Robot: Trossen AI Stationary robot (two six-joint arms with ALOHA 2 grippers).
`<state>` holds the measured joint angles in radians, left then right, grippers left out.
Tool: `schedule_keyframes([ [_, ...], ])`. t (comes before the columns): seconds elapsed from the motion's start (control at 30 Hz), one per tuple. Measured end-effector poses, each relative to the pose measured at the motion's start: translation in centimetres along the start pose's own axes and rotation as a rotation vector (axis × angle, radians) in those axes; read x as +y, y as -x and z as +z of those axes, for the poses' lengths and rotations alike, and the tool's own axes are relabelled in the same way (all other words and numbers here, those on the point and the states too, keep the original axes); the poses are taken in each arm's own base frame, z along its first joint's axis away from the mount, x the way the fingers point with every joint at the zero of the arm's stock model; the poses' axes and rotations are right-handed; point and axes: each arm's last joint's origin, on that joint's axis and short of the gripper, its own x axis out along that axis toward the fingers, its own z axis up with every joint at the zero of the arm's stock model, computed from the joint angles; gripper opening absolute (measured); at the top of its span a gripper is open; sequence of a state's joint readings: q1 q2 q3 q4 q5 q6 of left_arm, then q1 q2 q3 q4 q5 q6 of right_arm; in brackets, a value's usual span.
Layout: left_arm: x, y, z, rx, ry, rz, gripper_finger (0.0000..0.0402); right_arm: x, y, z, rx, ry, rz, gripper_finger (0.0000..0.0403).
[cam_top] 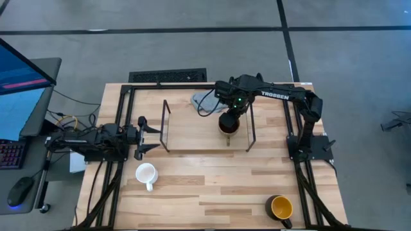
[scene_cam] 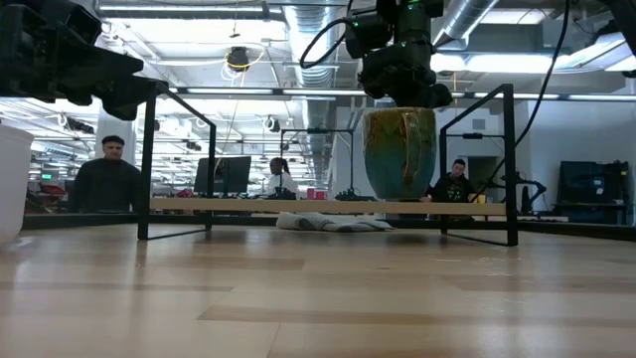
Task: Stack small to large cups/mugs on shelf
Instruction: Put the brown mug on the shelf
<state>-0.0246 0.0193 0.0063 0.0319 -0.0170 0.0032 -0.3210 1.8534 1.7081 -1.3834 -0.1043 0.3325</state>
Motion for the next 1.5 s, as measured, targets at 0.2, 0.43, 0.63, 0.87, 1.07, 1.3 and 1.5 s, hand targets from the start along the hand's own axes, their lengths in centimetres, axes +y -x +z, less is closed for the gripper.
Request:
schedule_keyframes([
  [0.2,-0.01,0.00,-0.01,0.001,0.000,-0.002,0.0266,0.00,-0.01,0.00,0.000,0.002,0.000,0.0064],
  [0.43,-0.01,0.00,-0.01,0.001,0.000,-0.002,0.0266,0.03,-0.01,-0.01,0.000,0.002,0.000,0.0065],
  [0.63,-0.01,0.00,-0.01,0.001,0.000,-0.003,0.0266,0.42,-0.05,-0.12,-0.001,0.014,0.003,0.0065],
  [0.87,-0.01,0.00,-0.01,0.002,0.000,-0.003,0.0266,0.69,-0.08,-0.21,0.000,0.021,0.004,0.0066],
  [1.07,-0.01,0.00,-0.01,0.002,0.000,-0.003,0.0266,0.67,-0.08,-0.16,-0.007,0.012,-0.002,0.0066],
  [1.3,-0.01,0.00,-0.02,0.002,0.000,-0.003,0.0266,0.66,-0.09,-0.16,-0.006,-0.006,-0.001,0.0068],
  [1.5,-0.01,0.00,-0.02,0.002,0.000,-0.003,0.0266,0.86,-0.10,-0.24,-0.005,0.015,0.002,0.0078],
])
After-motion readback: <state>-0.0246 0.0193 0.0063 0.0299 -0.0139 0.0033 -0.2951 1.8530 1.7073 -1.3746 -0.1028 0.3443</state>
